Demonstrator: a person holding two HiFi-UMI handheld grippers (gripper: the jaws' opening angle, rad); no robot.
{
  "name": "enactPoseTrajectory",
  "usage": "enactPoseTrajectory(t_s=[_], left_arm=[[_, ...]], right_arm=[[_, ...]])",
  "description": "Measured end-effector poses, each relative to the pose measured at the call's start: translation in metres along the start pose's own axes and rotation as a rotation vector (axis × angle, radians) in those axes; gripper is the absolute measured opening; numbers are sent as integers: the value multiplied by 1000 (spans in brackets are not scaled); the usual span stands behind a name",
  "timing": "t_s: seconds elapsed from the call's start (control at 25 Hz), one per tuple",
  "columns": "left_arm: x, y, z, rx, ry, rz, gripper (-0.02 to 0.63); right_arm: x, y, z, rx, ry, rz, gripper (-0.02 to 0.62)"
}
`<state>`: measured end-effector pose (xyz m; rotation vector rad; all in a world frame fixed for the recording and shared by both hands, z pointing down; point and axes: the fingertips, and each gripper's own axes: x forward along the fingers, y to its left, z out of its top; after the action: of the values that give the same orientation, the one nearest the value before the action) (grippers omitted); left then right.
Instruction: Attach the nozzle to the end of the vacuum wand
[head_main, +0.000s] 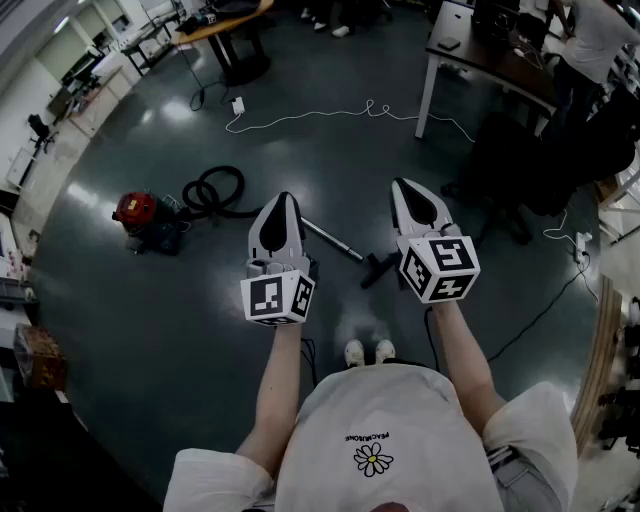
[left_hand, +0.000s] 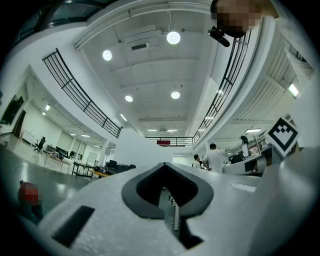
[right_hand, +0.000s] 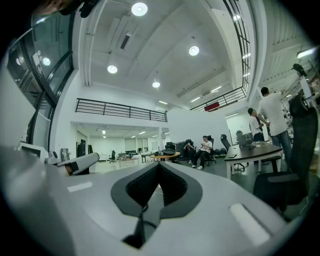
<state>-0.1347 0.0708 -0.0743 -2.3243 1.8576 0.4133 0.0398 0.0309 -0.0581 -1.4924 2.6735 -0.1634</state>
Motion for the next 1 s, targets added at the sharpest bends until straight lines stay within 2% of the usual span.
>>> enactPoseTrajectory(t_s=[0.4, 0.64, 0.68, 0.8, 0.88, 1.0], left_arm=[[6, -3, -10, 39, 16, -27, 2], [5, -15, -19, 65, -5, -62, 3], [5, -14, -23, 67, -2, -60, 2], [6, -8, -41, 100, 42, -56, 2], [13, 1, -55, 124, 74, -63, 2], [28, 25, -77, 159, 126, -92, 11]], right_arm=[[-1, -6, 1, -13, -20, 18, 6], [-8, -14, 1, 106, -77, 162, 9], [-7, -19, 0, 134, -84, 180, 44], [0, -34, -13, 187, -59, 237, 87], [14, -46, -26, 176, -20, 235, 112], [43, -63, -50, 140, 36, 153, 121]])
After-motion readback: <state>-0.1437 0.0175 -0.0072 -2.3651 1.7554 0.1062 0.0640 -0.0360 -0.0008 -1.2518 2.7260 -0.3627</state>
